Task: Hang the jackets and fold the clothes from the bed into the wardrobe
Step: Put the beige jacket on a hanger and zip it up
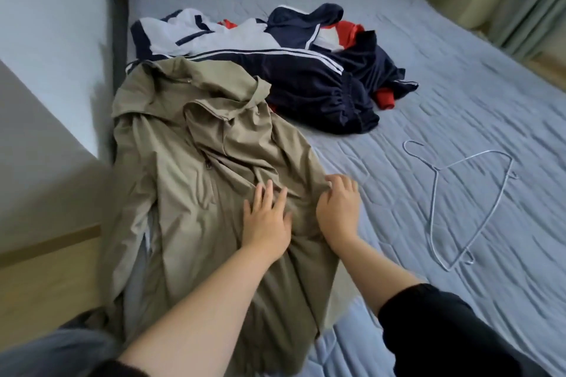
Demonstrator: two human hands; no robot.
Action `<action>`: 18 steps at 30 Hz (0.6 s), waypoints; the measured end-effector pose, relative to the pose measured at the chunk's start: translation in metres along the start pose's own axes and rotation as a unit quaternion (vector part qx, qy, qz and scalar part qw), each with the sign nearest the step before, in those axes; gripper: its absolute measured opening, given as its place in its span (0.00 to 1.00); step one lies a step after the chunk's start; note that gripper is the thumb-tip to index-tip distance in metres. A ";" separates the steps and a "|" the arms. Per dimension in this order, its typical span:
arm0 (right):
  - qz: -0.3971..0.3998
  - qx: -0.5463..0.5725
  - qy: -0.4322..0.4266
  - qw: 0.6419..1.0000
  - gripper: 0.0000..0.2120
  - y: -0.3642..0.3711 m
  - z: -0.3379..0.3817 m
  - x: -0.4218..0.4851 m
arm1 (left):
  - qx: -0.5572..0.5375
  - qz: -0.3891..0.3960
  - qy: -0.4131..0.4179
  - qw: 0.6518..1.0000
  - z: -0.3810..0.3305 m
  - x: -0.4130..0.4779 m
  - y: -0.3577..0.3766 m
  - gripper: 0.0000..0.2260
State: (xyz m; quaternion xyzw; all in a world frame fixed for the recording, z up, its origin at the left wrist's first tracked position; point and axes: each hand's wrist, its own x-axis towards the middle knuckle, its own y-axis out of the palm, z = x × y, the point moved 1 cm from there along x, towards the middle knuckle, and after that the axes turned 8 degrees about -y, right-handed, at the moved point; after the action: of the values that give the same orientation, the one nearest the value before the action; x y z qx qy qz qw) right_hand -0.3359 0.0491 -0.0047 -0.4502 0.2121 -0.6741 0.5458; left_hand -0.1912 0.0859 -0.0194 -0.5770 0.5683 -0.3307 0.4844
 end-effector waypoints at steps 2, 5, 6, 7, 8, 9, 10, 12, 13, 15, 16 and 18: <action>0.026 -0.046 0.120 0.991 0.19 -0.011 -0.032 -0.004 | 0.001 0.033 0.060 0.998 -0.028 -0.008 0.007 0.26; 0.085 -0.109 0.293 0.946 0.27 -0.029 -0.083 -0.014 | 0.026 0.102 0.115 0.988 -0.062 -0.020 0.021 0.26; 0.094 -0.123 0.331 0.931 0.28 -0.037 -0.096 -0.018 | 0.037 0.123 0.122 0.984 -0.068 -0.023 0.025 0.26; 0.101 -0.134 0.362 0.917 0.30 -0.044 -0.109 -0.022 | 0.048 0.139 0.125 0.981 -0.071 -0.025 0.029 0.26; 0.107 -0.139 0.388 0.905 0.31 -0.049 -0.120 -0.025 | 0.058 0.149 0.125 0.979 -0.073 -0.027 0.032 0.26; 0.108 -0.136 0.409 0.896 0.32 -0.053 -0.127 -0.027 | 0.066 0.157 0.123 0.978 -0.072 -0.029 0.033 0.26; 0.103 -0.125 0.427 0.890 0.33 -0.056 -0.132 -0.029 | 0.073 0.162 0.120 0.977 -0.071 -0.030 0.035 0.26; 0.075 -0.099 0.444 0.887 0.34 -0.059 -0.135 -0.030 | 0.087 0.166 0.114 0.976 -0.066 -0.031 0.036 0.26; 0.062 -0.083 0.443 0.891 0.33 -0.059 -0.135 -0.028 | 0.092 0.167 0.112 0.975 -0.063 -0.031 0.037 0.26; 0.042 -0.023 0.438 0.898 0.28 -0.057 -0.131 -0.025 | 0.095 0.168 0.112 0.975 -0.060 -0.032 0.038 0.26; 0.041 0.014 0.436 0.899 0.24 -0.055 -0.126 -0.023 | 0.094 0.167 0.113 0.975 -0.058 -0.032 0.038 0.26; 0.058 0.066 0.434 0.896 0.17 -0.050 -0.113 -0.019 | 0.087 0.170 0.119 0.975 -0.054 -0.031 0.036 0.26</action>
State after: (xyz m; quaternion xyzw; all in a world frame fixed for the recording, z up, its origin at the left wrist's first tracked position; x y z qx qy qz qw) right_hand -0.4581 0.0591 -0.0300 -0.0622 0.4089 -0.7822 0.4660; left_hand -0.2578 0.1104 -0.0307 -0.3847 0.6805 -0.3578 0.5108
